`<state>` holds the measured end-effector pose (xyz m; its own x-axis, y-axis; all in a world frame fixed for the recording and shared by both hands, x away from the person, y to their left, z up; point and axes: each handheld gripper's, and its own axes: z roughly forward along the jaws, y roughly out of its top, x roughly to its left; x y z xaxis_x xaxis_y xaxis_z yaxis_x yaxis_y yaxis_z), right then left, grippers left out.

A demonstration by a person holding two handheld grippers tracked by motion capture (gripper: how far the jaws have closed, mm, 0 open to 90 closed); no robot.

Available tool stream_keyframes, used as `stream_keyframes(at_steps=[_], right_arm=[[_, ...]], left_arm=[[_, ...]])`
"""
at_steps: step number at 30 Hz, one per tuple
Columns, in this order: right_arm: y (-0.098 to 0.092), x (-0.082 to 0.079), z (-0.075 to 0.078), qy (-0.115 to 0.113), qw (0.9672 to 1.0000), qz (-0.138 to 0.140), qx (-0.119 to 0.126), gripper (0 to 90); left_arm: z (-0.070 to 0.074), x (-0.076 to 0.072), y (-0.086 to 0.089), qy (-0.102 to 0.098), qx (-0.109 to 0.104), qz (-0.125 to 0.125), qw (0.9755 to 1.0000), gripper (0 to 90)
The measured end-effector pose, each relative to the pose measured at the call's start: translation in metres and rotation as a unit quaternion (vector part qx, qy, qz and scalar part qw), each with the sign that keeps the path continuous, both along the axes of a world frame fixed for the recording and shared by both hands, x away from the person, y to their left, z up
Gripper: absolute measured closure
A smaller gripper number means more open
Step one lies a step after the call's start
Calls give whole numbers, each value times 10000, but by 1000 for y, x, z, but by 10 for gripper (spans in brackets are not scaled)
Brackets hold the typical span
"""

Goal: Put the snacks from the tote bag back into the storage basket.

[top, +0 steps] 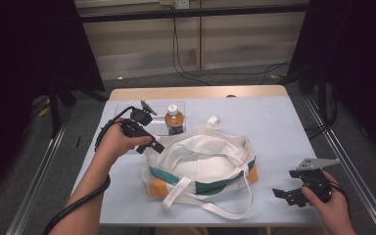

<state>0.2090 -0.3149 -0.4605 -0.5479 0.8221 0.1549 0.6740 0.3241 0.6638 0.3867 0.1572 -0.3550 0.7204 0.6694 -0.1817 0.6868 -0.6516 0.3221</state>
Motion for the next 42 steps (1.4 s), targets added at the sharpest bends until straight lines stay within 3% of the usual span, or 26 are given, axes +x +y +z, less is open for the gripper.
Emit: stream_keyframes(at_steps=[31, 42], right_arm=[[1, 0, 0, 17, 10000, 10, -38, 28], [2, 0, 0, 2, 10000, 15, -49, 28]], left_arm=[[-18, -18, 25, -73, 49, 190, 9998, 97], [-30, -25, 31, -26, -90, 275, 9996, 97]])
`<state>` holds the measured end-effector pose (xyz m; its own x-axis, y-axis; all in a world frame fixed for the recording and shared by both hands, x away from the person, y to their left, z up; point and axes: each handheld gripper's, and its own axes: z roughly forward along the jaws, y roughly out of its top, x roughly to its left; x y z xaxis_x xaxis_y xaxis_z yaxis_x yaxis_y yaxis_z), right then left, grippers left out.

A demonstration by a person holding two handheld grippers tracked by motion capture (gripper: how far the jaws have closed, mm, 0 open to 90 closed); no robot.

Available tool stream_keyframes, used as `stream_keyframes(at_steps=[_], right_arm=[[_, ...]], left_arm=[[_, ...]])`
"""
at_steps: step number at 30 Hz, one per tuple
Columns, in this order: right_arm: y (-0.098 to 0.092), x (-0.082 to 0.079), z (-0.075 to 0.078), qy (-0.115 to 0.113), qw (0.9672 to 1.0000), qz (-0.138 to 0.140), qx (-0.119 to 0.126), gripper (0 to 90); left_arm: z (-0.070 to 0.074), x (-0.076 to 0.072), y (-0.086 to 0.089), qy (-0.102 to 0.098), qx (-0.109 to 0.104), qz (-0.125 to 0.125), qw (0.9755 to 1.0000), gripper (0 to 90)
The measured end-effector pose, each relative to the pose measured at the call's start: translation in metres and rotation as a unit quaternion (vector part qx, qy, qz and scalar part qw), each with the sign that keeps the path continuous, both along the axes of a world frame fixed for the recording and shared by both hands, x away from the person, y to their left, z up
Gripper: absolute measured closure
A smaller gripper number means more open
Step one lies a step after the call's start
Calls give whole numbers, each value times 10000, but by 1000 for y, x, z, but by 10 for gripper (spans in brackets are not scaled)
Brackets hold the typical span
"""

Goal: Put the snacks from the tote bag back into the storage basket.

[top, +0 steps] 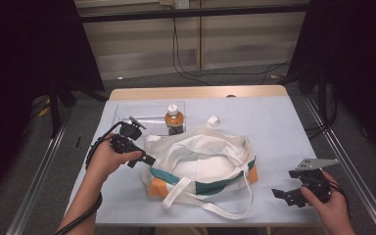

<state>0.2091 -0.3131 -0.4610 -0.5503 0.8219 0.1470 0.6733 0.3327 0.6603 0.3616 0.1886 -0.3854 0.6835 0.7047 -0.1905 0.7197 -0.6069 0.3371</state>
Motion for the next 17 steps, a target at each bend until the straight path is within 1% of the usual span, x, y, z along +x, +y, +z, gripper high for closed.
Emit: stream_keyframes(at_steps=[2, 3, 4, 5, 6, 8, 10, 15, 16, 17], right_arm=[[0, 0, 0, 5, 10000, 13, 2, 28], [0, 0, -1, -16, 10000, 0, 11, 28], [0, 0, -1, -19, 10000, -1, 6, 28], [0, 0, -1, -20, 10000, -1, 7, 28], [0, 0, -1, -21, 10000, -1, 11, 28], [0, 0, 0, 0, 10000, -4, 19, 28], [0, 0, 0, 1, 10000, 23, 7, 28], [1, 0, 0, -1, 10000, 12, -8, 29], [1, 0, 0, -3, 10000, 9, -6, 28], [1, 0, 0, -2, 10000, 10, -3, 28]], left_arm=[[-3, -1, 2, 4, -98, 72, 9999, 97], [-3, -1, 4, 13, -76, 58, 10000, 97], [-4, -2, 4, 2, -149, 120, 9998, 97], [-4, -2, 5, 11, -177, 98, 9998, 97], [-4, -3, 6, -9, -195, 162, 9997, 97], [-4, -4, 8, -36, -237, 142, 9996, 97], [-3, -6, 9, -79, -277, 197, 9994, 97], [-1, -8, 13, -165, -388, 256, 9988, 97], [0, -9, 14, -176, -404, 237, 9988, 97], [0, -9, 15, -194, -441, 295, 9984, 97]])
